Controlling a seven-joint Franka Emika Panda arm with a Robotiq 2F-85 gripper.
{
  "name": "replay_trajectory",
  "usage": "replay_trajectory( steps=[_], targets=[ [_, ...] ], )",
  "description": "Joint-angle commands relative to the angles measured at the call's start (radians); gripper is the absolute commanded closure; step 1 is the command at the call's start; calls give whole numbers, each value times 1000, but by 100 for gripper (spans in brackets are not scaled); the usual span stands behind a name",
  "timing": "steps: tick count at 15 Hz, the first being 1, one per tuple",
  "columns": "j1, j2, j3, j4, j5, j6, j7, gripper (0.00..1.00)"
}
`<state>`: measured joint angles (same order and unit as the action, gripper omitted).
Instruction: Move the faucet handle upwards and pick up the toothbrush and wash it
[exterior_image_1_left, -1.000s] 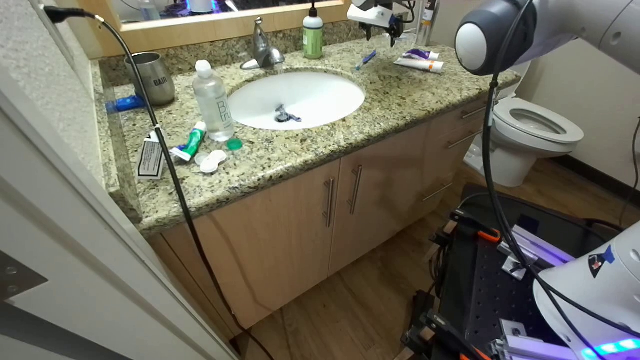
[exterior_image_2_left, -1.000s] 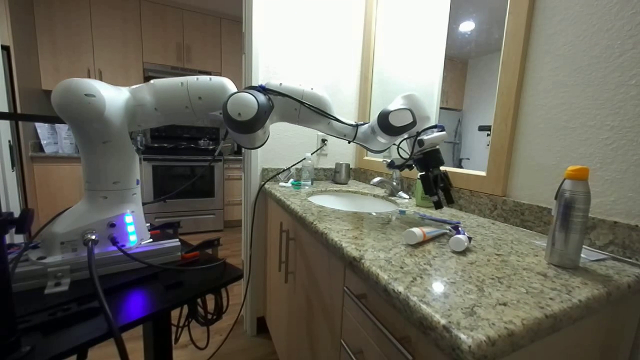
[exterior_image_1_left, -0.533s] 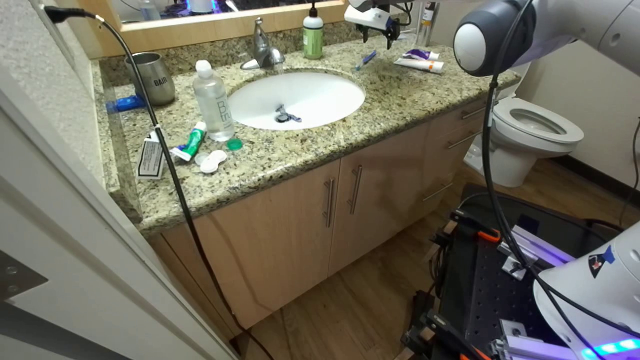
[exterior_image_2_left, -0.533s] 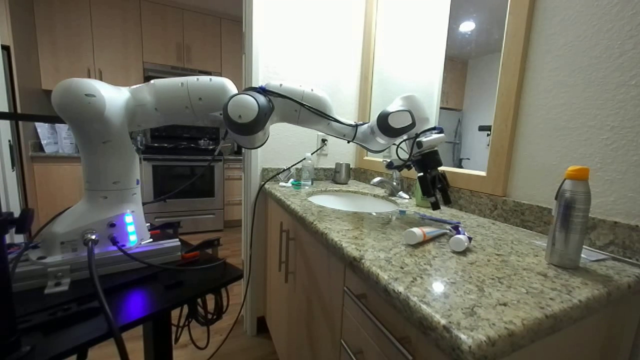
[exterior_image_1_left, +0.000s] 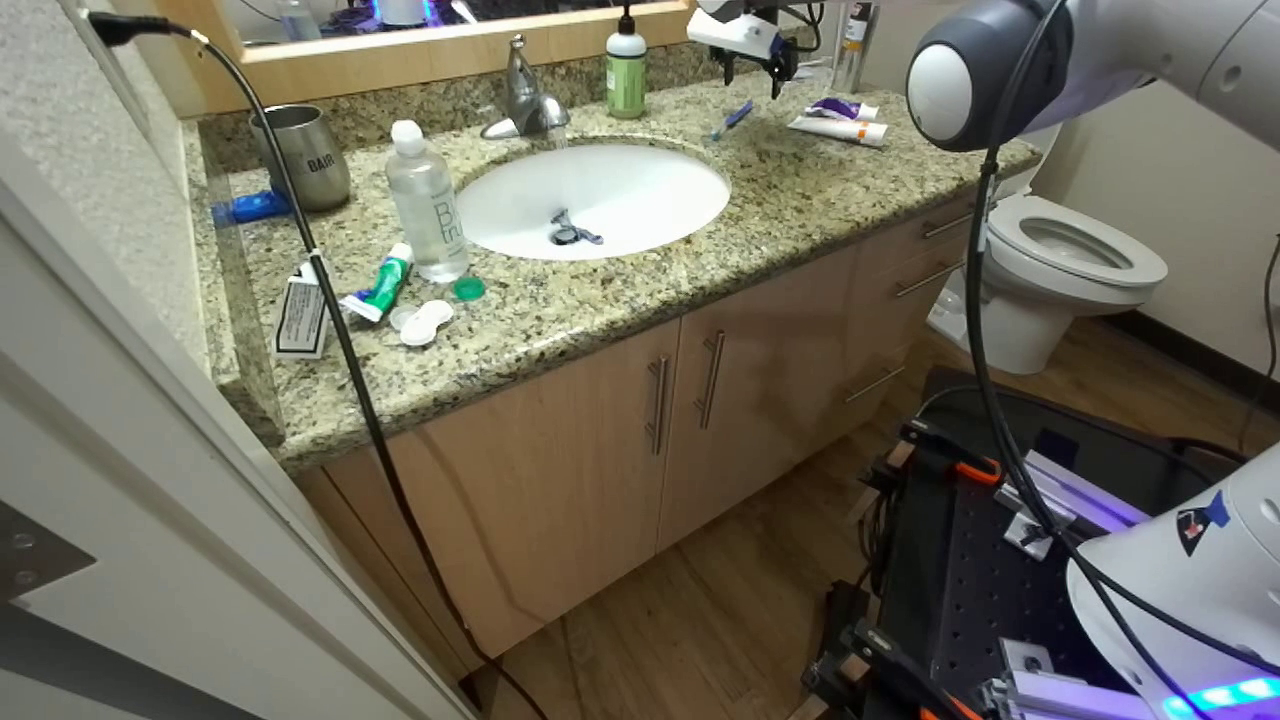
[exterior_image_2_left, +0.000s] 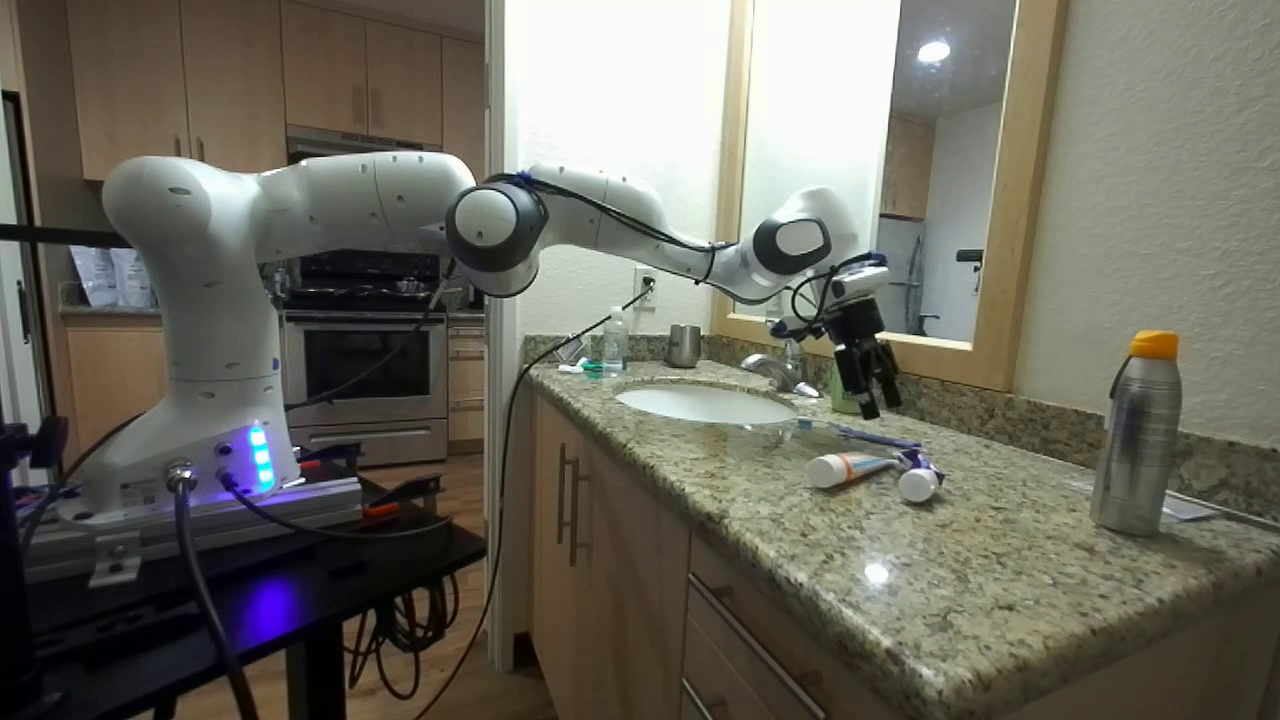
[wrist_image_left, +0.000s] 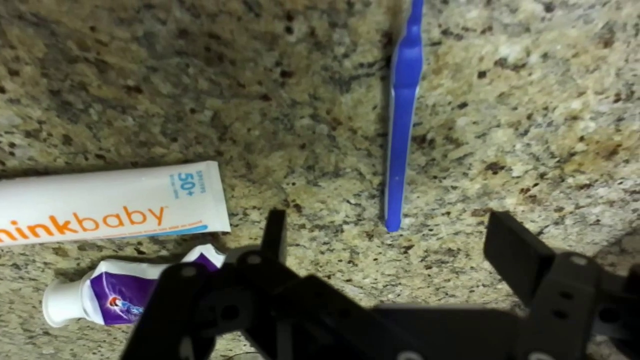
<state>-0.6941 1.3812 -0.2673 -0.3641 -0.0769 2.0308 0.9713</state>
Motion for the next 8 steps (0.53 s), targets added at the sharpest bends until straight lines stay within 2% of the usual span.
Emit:
replay_trajectory(
  steps=[1, 8],
  targets=[
    [15, -2, 5, -29, -13, 9, -28, 0],
    [29, 28, 4, -7, -6, -3, -3, 0]
  ],
)
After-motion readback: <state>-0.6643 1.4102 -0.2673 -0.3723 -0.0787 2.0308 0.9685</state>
